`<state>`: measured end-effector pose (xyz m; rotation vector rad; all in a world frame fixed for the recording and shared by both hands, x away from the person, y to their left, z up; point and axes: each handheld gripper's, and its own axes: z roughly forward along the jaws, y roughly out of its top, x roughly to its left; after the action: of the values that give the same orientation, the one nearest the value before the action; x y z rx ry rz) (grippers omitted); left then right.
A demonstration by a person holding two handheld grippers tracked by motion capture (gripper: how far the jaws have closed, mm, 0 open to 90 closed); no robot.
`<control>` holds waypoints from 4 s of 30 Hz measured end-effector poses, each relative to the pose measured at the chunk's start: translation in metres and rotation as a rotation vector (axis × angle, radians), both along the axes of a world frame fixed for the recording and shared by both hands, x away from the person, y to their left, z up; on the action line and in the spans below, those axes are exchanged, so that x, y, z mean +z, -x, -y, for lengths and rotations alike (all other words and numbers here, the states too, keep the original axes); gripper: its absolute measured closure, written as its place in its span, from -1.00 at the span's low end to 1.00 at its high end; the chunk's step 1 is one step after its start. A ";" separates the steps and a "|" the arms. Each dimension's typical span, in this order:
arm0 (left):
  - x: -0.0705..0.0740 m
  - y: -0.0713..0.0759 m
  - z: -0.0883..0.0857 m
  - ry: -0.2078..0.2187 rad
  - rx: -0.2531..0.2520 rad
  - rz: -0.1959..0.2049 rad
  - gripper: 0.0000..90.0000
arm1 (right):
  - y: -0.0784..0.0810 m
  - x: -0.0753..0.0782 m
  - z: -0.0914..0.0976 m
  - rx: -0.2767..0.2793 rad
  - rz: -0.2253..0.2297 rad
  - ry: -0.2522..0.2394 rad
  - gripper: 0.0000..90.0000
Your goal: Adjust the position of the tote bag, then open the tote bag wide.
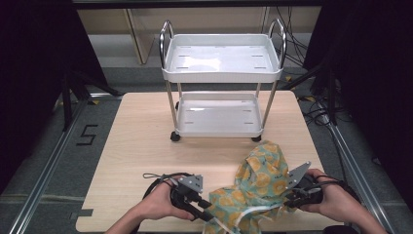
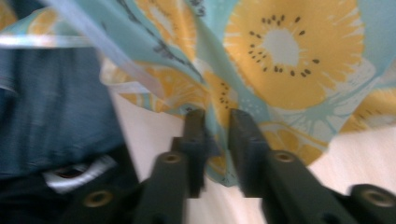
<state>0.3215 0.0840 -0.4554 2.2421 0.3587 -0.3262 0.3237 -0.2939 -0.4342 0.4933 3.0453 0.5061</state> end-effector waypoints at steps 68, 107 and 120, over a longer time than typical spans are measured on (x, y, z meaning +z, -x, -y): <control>0.053 0.008 0.047 0.063 -0.024 0.234 -0.26 | -0.006 0.061 -0.032 0.007 -0.002 -0.340 1.00; 0.069 -0.057 0.081 0.143 0.410 0.070 0.99 | 0.042 0.076 0.001 -0.023 0.174 -0.386 0.07; 0.067 -0.058 0.080 0.132 0.415 0.072 0.99 | 0.049 0.049 -0.058 0.170 0.067 -0.426 0.07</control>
<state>0.3796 0.0042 -0.3887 1.9849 0.7266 -0.0475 0.2749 -0.2357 -0.3851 0.2142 2.9251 1.1649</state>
